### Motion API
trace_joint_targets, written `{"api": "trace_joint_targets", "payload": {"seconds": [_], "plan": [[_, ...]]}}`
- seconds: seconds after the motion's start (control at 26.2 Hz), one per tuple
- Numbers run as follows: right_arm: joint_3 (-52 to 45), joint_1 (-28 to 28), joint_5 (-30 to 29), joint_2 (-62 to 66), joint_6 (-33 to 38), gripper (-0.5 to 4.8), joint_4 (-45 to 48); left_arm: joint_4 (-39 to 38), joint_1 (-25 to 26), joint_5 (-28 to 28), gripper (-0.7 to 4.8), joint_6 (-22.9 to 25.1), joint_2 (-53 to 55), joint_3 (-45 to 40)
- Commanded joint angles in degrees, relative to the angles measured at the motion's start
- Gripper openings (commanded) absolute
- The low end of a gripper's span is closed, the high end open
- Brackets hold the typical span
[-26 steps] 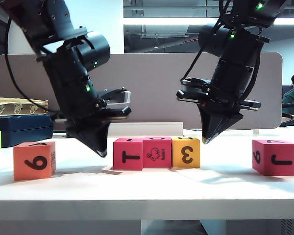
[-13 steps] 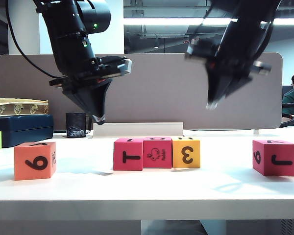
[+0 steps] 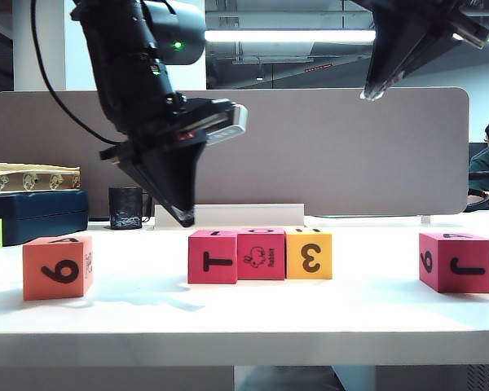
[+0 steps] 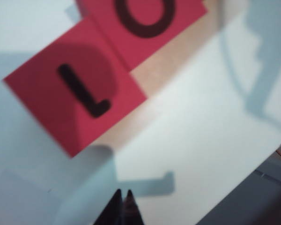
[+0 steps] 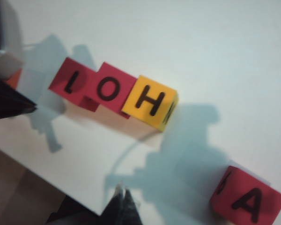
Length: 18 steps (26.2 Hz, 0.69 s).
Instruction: Select the appropriate blocks from the scattered letter blocks on the table and arrange them in a row to spell out "ALOHA".
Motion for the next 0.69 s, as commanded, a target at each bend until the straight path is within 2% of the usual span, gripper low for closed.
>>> {"api": "trace_joint_targets", "payload": {"seconds": [0.04,0.69], "plan": [[0.2,1.1,-1.1,-0.7,-0.2,-0.06,-0.6,3.4,-1.1,-0.2,-0.05,-0.9,-0.1,-1.4],[0.1,2.0,-0.3,-0.6,-0.2,-0.06,-0.6,12.1,-1.7,-1.7,-0.05,-1.7,5.9,-2.4]]}}
